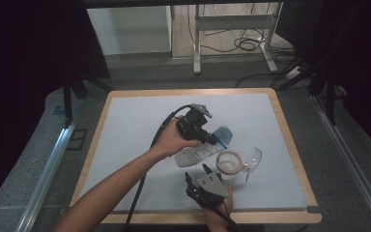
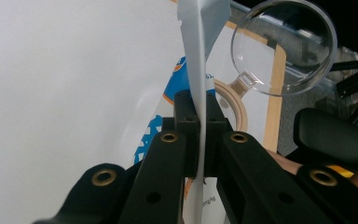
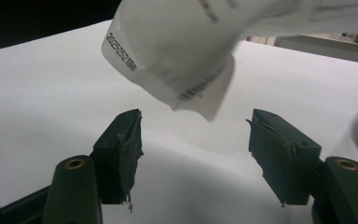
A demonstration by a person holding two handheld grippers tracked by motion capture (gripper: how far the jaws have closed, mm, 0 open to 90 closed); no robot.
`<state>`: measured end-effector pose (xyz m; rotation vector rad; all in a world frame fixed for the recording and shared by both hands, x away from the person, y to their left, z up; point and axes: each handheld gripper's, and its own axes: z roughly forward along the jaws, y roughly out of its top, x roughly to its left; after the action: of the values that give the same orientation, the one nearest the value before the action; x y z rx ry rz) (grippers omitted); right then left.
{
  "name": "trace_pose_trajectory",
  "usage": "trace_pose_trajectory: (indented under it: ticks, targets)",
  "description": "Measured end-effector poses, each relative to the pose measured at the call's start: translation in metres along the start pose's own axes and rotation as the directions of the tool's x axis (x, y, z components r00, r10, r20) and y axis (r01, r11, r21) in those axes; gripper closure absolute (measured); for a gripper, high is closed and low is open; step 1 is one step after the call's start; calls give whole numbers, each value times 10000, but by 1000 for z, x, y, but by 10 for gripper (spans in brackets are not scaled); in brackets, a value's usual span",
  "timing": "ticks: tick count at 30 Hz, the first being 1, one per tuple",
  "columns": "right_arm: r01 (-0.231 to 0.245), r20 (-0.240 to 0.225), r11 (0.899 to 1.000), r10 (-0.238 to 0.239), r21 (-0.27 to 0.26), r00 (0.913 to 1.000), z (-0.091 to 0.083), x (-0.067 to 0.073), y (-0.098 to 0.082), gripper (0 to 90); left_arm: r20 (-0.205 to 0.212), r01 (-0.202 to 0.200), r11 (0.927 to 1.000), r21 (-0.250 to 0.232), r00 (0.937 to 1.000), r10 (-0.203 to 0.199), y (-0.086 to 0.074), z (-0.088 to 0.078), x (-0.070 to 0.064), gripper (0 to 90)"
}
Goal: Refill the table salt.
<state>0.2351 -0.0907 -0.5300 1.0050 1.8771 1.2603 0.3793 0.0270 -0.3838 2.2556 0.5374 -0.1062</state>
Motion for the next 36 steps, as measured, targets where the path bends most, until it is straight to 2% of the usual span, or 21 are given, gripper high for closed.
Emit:
trace_pose_trajectory:
  ticks: [5,7,11,13,15,20,21,27,33,36]
  targets:
    - [-45,30,10000,45,-33,10000,-15,-9,-6,350,13,389,9976,-577,9992,-389,-8,-3,3,899]
    - [-23,51,10000,24,-79,10000,-22,-14,-8,351,-76,417,9972,-626,9991,-423,-13,-7,6,898]
    - [-433,-149,9990,432,-101,9990,-32,-28,-12,363,-168,641,9930,-996,9977,-661,-23,-15,13,899]
    - [-484,-416,9988,479,-114,9980,-33,-33,-13,372,-258,740,9904,-1168,9967,-775,-29,-18,16,898]
    - [-403,-405,9990,394,-212,9984,-35,-33,-13,370,-321,773,9894,-1232,9961,-818,-31,-21,18,898]
    - [-427,-749,9985,400,-337,9964,-37,-30,-12,368,-382,999,9825,-1572,9935,-1072,-46,-32,27,898]
    - [-491,-817,9983,464,-308,9956,-37,-29,-12,368,-435,1142,9776,-1770,9914,-1237,-52,-37,30,898]
    - [-407,-985,9983,365,-406,9945,-36,-27,-9,387,-870,1270,9660,-2252,9849,-1497,-70,-52,38,898]
    - [-373,-1115,9984,324,-421,9932,-32,-30,-6,444,-1197,1592,9525,-2597,9734,-1954,-88,-65,48,898]
    - [-419,-1225,9984,368,-392,9918,-30,-29,-4,486,-1357,1661,9488,-2686,9687,-2080,-94,-69,52,898]
